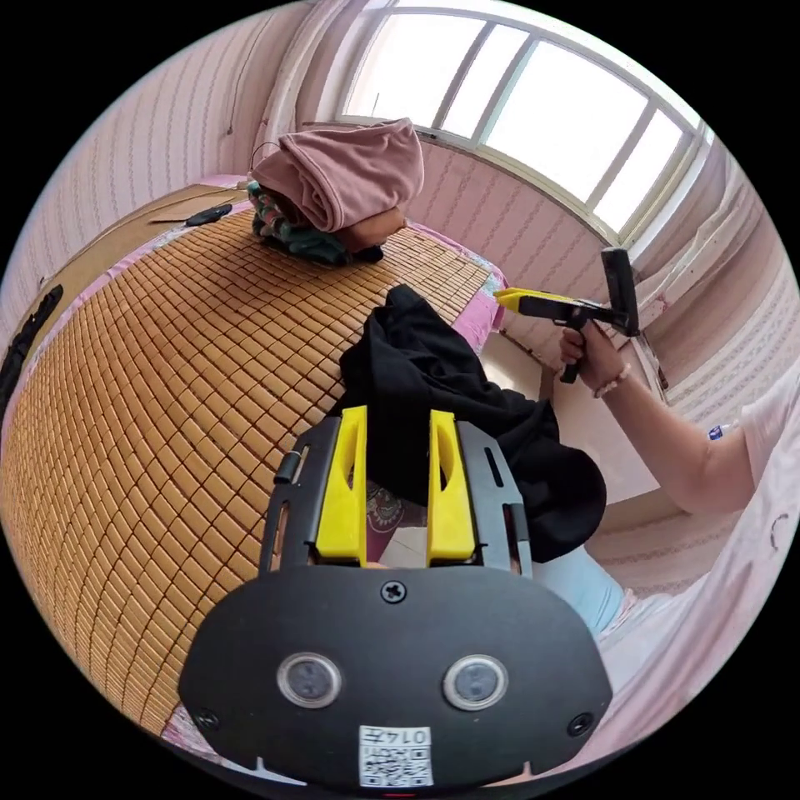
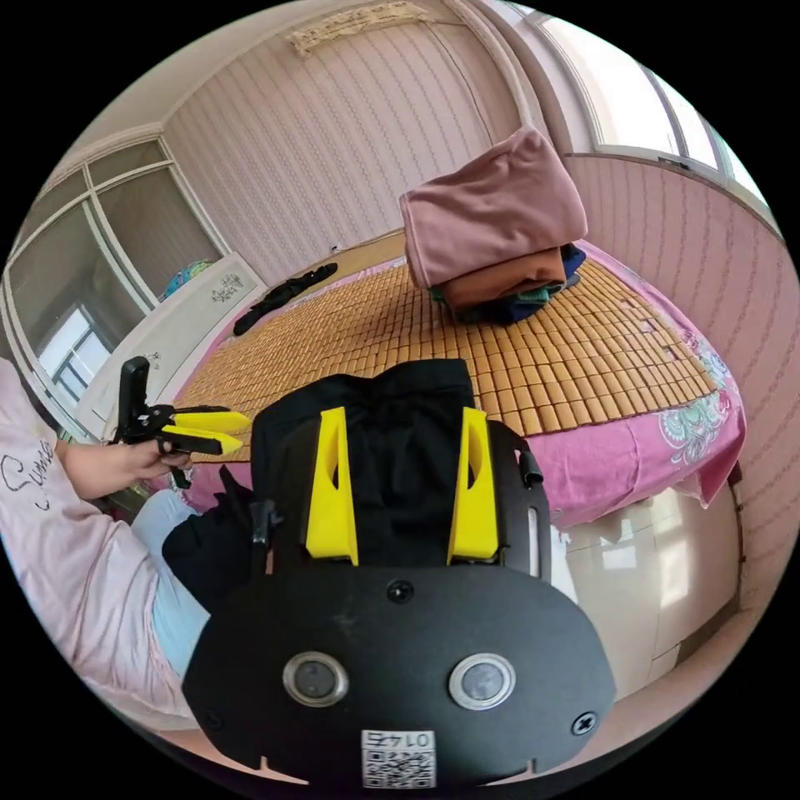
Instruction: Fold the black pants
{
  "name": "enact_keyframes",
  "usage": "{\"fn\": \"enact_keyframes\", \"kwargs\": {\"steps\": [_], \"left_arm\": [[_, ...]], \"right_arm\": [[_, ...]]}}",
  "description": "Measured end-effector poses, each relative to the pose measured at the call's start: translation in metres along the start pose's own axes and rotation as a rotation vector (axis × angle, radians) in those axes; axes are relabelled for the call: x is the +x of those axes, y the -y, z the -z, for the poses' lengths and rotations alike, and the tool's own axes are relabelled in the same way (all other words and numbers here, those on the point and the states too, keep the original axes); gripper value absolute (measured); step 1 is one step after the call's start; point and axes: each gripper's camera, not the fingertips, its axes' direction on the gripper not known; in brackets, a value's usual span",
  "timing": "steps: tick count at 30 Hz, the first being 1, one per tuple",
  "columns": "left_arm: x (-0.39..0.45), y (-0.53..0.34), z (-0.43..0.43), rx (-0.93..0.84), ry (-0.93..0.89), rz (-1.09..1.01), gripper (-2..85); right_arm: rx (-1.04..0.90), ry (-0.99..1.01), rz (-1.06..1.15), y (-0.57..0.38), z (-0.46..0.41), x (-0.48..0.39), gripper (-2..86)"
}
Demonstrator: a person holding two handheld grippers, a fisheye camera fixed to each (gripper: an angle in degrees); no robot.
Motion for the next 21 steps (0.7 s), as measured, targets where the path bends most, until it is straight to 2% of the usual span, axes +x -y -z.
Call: {"fn": "enact_keyframes", "kwargs": {"steps": [2,4,6,8,9,11,17,19,21], "left_arm": [[-0.006,-0.002,0.002,0.007,-0.041,0.076,13.6],[-0.005,-0.001,-0.003,0.036,-0.04,0.085,13.3],[0.003,0.006,-0.028,-0.091,-0.038,0.025,9.4],[0.01,0.006,-0.035,-0.18,0.01,-0.026,5.7],[0.015,0.003,-0.026,-0.165,0.019,-0.055,4.1],[0.026,-0.003,0.003,-0.086,-0.016,-0.111,3.1],[0.081,-0.013,0.132,0.178,-0.159,-0.353,0.7],[0.098,-0.004,0.189,0.332,-0.208,-0.421,0.4],[0.101,-0.004,0.289,0.635,-0.261,-0.445,0.1]], "right_arm": [[-0.039,-0.086,-0.042,0.008,-0.021,0.01,17.7],[-0.07,-0.032,-0.09,0.012,-0.051,0.016,16.6],[-0.19,0.044,-0.127,0.011,-0.078,0.014,12.7],[-0.132,0.026,-0.162,0.007,-0.076,0.005,8.8],[-0.161,0.027,-0.198,0.008,-0.07,0.001,4.7],[-0.132,0.167,-0.173,0.008,-0.054,-0.011,1.9],[0.222,0.119,-0.119,0.032,0.083,-0.056,0.3],[0.47,0.105,0.056,0.089,0.174,-0.101,0.2],[0.693,0.037,0.271,0.142,0.249,-0.167,0.2]]}}
